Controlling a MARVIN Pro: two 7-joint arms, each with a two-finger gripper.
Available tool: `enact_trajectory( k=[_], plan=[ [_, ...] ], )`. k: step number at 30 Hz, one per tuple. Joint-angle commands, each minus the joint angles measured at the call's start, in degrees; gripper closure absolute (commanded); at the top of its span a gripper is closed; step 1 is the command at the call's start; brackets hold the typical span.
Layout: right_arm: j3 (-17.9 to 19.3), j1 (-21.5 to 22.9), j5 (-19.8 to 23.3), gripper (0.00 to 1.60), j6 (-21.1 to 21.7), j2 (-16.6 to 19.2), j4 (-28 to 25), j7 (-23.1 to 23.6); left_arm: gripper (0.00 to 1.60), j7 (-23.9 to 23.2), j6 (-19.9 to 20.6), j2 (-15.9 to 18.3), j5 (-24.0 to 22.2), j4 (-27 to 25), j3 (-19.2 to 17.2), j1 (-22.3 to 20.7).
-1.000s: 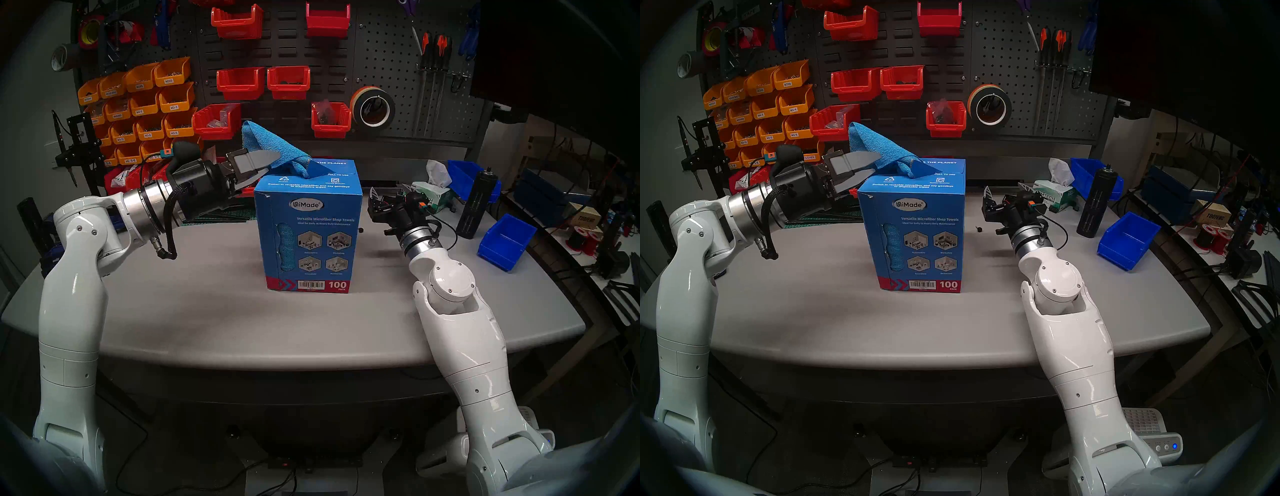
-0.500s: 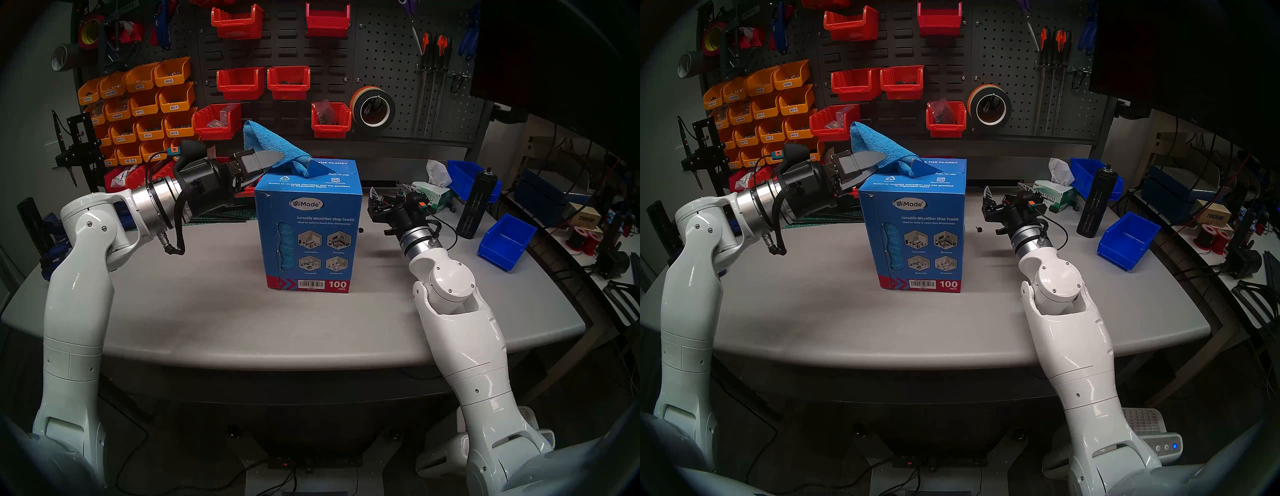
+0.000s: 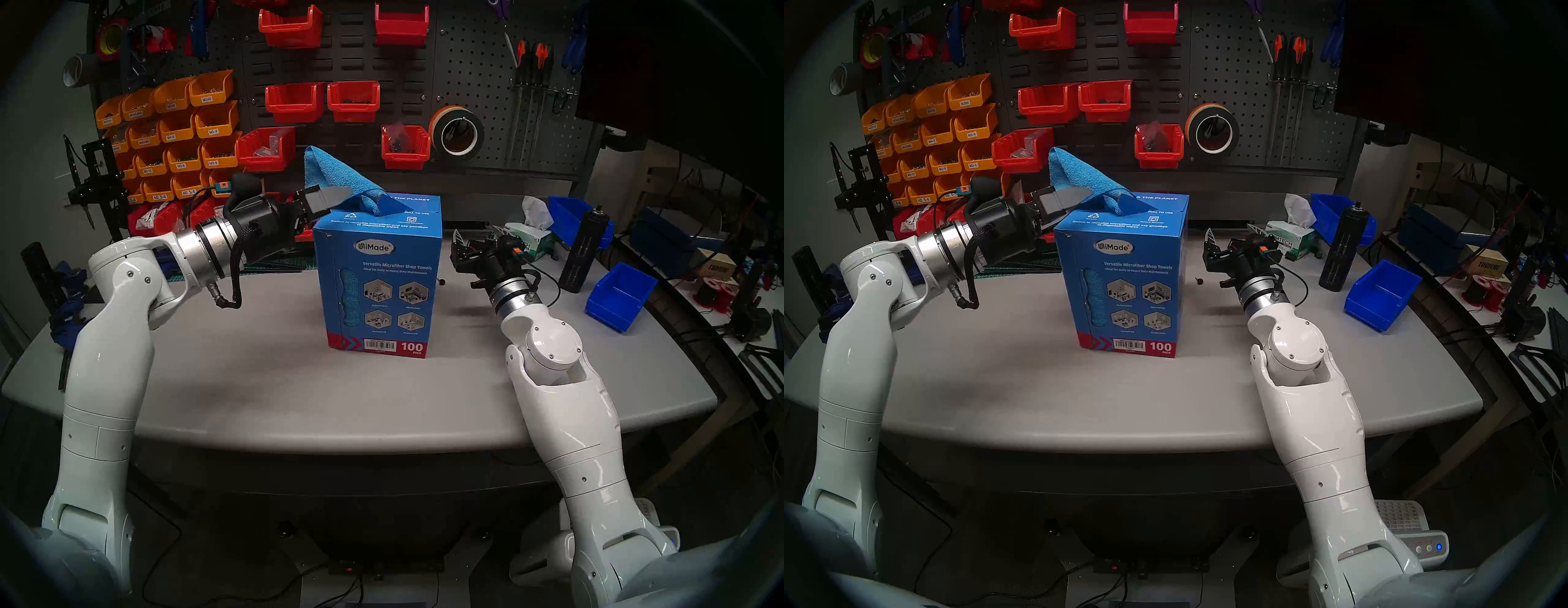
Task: Take out a shop towel
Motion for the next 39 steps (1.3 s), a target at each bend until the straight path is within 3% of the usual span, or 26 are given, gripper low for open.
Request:
enact_trajectory(
  k=[1,27,39],
  plan=[
    [0.1,1.5,0.0,0.00,-0.4,0.0,-2.1,0.1,0.00,-1.0,-2.0,1.5,2.8,-1.1,0.2,-0.2],
    [0.1,1.5,0.0,0.00,-0.4,0.0,-2.1,0.1,0.00,0.6,-8.7,0.5,10.9,-2.3,-0.7,1.1],
    [0.1,1.5,0.0,0.00,-0.4,0.0,-2.0,0.1,0.00,0.7,-10.2,-0.8,12.2,-2.9,-0.9,0.2]
  ],
)
